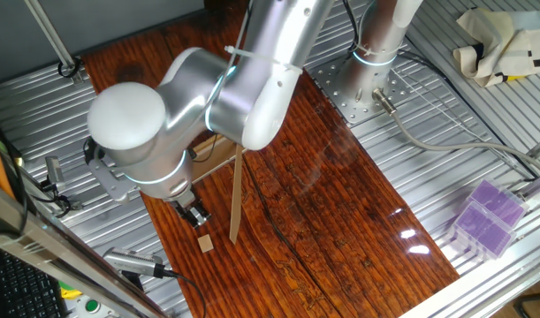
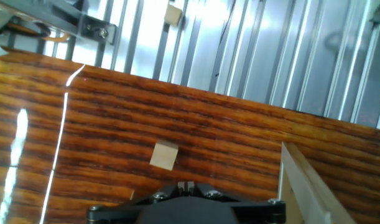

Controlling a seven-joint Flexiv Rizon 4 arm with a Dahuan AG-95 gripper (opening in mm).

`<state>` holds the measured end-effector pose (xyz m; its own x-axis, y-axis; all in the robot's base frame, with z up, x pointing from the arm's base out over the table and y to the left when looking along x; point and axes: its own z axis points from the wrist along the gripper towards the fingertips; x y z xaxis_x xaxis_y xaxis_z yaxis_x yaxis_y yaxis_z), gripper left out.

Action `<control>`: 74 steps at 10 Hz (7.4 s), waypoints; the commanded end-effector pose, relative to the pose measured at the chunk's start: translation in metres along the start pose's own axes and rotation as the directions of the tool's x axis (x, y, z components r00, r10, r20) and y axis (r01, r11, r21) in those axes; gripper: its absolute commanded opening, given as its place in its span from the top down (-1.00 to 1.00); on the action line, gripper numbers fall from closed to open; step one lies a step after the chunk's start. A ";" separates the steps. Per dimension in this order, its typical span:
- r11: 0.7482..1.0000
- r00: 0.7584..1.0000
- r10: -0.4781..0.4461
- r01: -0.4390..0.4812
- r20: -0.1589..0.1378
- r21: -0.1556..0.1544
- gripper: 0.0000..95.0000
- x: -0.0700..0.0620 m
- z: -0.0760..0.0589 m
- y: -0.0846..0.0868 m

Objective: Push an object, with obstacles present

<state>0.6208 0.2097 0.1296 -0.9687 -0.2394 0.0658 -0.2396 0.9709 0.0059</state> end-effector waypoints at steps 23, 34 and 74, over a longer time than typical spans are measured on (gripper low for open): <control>1.000 0.998 -0.026 0.025 0.050 0.013 1.00 -0.010 0.103 -0.001; 0.999 0.997 0.038 -0.036 0.067 -0.026 1.00 -0.009 0.104 0.026; 0.997 0.999 -0.045 0.045 0.003 -0.060 1.00 0.014 0.037 0.057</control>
<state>0.5902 0.2613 0.0931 -0.9579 -0.2811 0.0590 -0.2770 0.9584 0.0680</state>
